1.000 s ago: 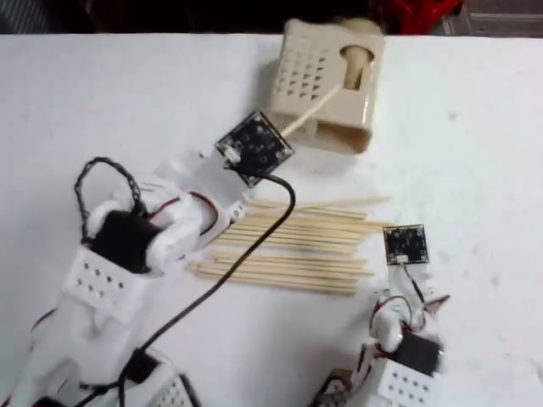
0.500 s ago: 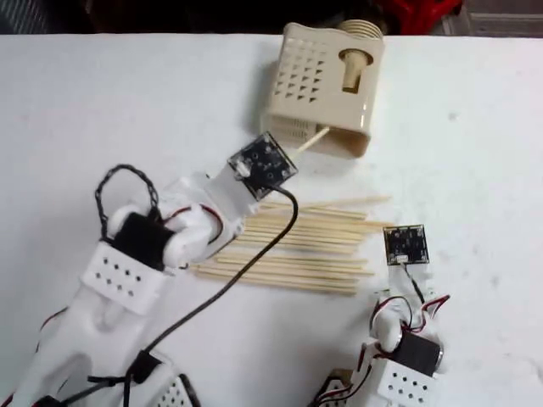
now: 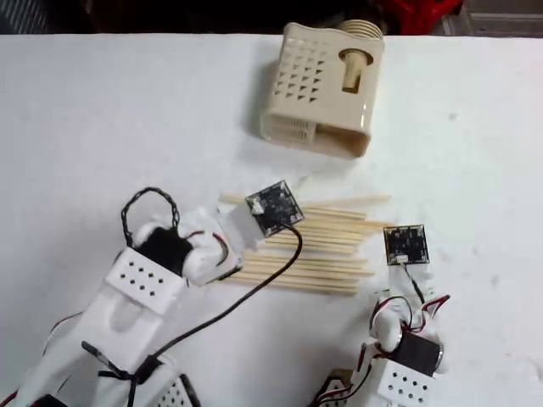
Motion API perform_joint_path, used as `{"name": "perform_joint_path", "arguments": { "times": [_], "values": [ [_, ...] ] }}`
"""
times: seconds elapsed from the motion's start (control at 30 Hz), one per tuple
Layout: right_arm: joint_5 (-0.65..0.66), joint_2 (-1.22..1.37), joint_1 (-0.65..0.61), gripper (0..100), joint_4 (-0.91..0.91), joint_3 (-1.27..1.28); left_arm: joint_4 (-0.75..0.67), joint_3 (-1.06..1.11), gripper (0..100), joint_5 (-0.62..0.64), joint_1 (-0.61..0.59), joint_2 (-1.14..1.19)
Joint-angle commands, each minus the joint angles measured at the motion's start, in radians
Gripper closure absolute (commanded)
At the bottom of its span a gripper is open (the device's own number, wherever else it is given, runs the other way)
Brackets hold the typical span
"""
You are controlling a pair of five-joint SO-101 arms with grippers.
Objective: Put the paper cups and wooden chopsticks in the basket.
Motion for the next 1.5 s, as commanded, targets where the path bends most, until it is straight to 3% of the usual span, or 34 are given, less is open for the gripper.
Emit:
{"name": "perform_joint_path", "arguments": {
  "times": [0.0,0.2,0.33,0.6,0.77,0.93,1.07,1.2,1.47],
  "values": [
    [0.008,-0.008,0.005,96.4,0.002,0.005,-0.021,-0.023,87,-0.003,0.008,-0.018],
    [0.008,-0.008,0.005,96.4,0.002,0.005,-0.149,-0.242,87,0.097,-0.008,0.024],
    [0.008,-0.008,0.005,96.4,0.002,0.005,-0.250,-0.485,87,0.233,-0.018,0.318],
    [0.008,-0.008,0.005,96.4,0.002,0.005,-0.244,-1.154,87,0.373,-0.027,1.000],
    [0.008,-0.008,0.005,96.4,0.002,0.005,-0.100,-1.444,96,0.413,-0.031,1.170],
    [0.008,-0.008,0.005,96.4,0.002,0.005,0.123,-1.570,96,0.407,-0.077,1.179],
    [0.008,-0.008,0.007,96.4,0.002,0.005,0.075,-1.616,96,0.396,-0.154,1.214],
    [0.008,-0.008,0.005,96.4,0.002,0.005,0.074,-1.625,96,0.285,-0.176,1.276],
    [0.008,-0.008,0.005,96.4,0.002,0.005,0.298,-1.614,96,0.512,-0.444,1.254]
  ]
}}
